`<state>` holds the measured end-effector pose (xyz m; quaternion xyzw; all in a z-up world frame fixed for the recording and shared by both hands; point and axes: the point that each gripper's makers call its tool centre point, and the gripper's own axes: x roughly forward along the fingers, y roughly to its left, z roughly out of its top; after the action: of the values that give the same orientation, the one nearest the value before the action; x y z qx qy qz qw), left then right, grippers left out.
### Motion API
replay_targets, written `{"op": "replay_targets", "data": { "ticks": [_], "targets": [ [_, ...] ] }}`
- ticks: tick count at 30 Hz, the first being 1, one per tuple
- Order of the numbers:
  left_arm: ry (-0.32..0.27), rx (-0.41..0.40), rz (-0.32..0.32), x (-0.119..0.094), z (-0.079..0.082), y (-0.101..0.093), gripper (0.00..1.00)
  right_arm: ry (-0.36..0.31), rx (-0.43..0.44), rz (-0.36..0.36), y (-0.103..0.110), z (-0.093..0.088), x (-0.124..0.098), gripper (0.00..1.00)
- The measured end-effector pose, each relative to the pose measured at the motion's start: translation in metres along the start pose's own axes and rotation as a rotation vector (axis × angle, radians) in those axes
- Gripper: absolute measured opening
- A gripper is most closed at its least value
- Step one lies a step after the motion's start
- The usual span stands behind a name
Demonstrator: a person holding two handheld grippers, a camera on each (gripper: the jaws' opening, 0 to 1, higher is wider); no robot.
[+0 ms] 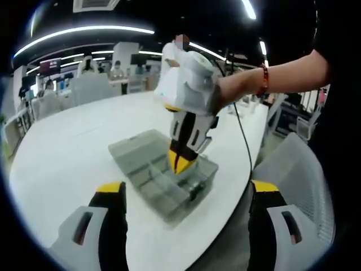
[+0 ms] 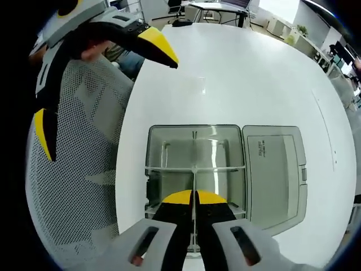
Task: Insert the divider into the dual guide fixture by aligning both edges with the guide slots and pushing it downward to the bottom, including one-sided entry, uneven engagement, binding, and posture correction.
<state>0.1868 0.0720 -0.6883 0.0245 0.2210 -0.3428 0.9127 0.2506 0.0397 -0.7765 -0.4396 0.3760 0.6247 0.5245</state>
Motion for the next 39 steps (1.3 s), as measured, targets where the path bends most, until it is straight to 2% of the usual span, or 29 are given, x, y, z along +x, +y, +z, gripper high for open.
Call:
{"op": "replay_targets", "data": {
  "ticks": [7,15,20,25,32,34,39],
  "targets": [
    [0.005,0.001,-0.001,-0.001,0.000,-0.004,0.88,0.004,-0.020,-0.020,0.002,0.001,0.003,0.00],
    [0.009,0.004,-0.005,-0.001,0.002,-0.007,0.87,0.000,-0.004,-0.019,0.001,0.000,0.004,0.00],
    [0.001,0.004,0.008,-0.005,0.005,-0.007,0.87,0.021,-0.001,-0.026,0.001,0.000,0.004,0.00],
    [0.024,0.012,0.012,-0.010,0.000,-0.008,0.86,0.029,-0.024,-0.037,0.000,-0.002,0.005,0.00],
    [0.025,-0.005,0.042,-0.014,-0.005,-0.007,0.86,0.027,0.002,-0.047,-0.001,-0.007,0.007,0.00],
    [0.052,-0.010,0.045,-0.016,-0.010,-0.007,0.86,0.025,0.008,-0.043,0.000,-0.008,0.008,0.02],
    [0.037,-0.018,0.044,-0.019,-0.008,-0.005,0.86,0.002,0.036,-0.059,0.000,-0.009,0.005,0.05]
  ]
}}
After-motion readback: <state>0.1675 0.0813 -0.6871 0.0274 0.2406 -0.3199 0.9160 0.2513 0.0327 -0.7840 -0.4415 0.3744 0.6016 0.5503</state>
